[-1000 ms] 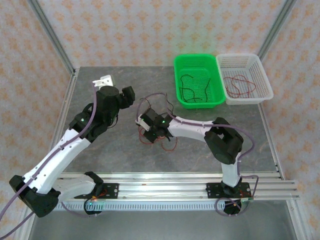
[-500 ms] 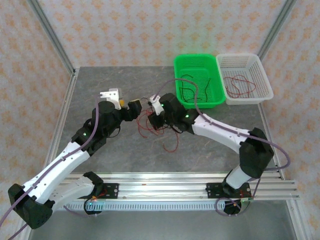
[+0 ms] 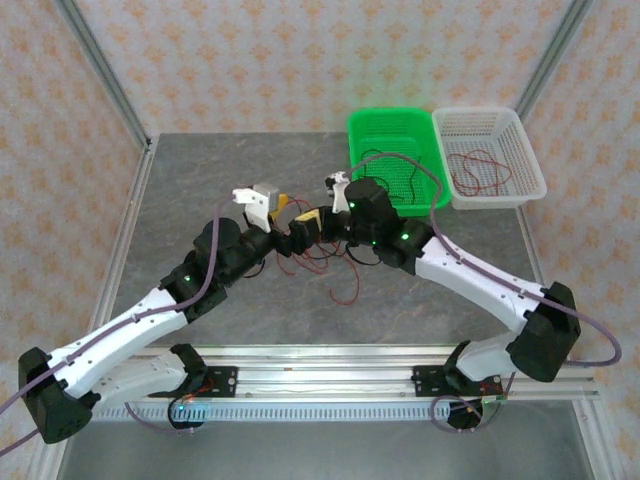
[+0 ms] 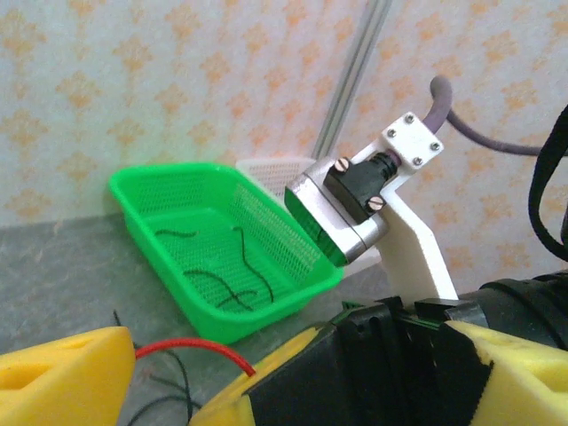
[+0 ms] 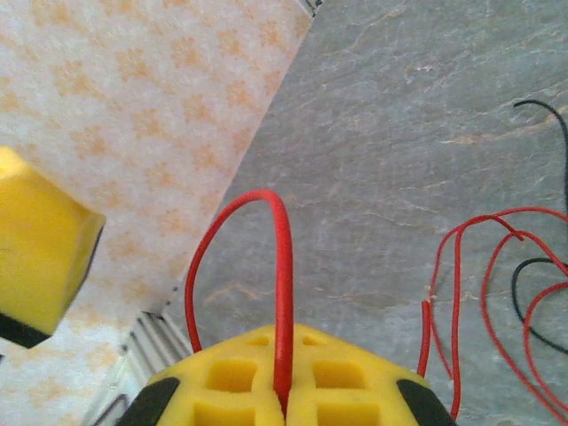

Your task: Untangle the cables

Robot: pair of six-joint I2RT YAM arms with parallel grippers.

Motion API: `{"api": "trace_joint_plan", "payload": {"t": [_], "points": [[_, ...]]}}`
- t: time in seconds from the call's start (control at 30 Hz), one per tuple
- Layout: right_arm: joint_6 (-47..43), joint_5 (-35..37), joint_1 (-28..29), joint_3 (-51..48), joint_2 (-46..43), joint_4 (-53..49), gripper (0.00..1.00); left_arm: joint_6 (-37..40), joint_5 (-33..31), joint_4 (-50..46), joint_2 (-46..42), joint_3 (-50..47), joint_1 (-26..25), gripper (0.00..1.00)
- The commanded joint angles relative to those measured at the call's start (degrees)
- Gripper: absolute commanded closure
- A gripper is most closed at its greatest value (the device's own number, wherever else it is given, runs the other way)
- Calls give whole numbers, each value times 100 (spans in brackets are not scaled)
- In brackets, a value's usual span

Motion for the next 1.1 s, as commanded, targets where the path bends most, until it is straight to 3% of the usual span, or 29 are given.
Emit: {"api": "trace_joint_plan", "payload": {"t": [0.0,0.2,0.37,0.6,0.83,1.07], "points": [[588,-467,50,52,-249,675,100,443,290,-2,367,-23,-235,10],[973,-613,51,-12,-546,901,100,513,-215,266,690,65,-311,10],[1099,-468,53,11,-801,909,100,531,-169,491,893,-16,-309,11],[741,447,45,409,-969,189,100,387,-304,758,555,-487,-322,12],[114,1844,37,927,-962,-848,100,141,-1775,302,-227,-433,-325,11],[-164,2130,-64,1341,-972,-1218,100,112,-1782,211,-545,-423,-318,11]]}}
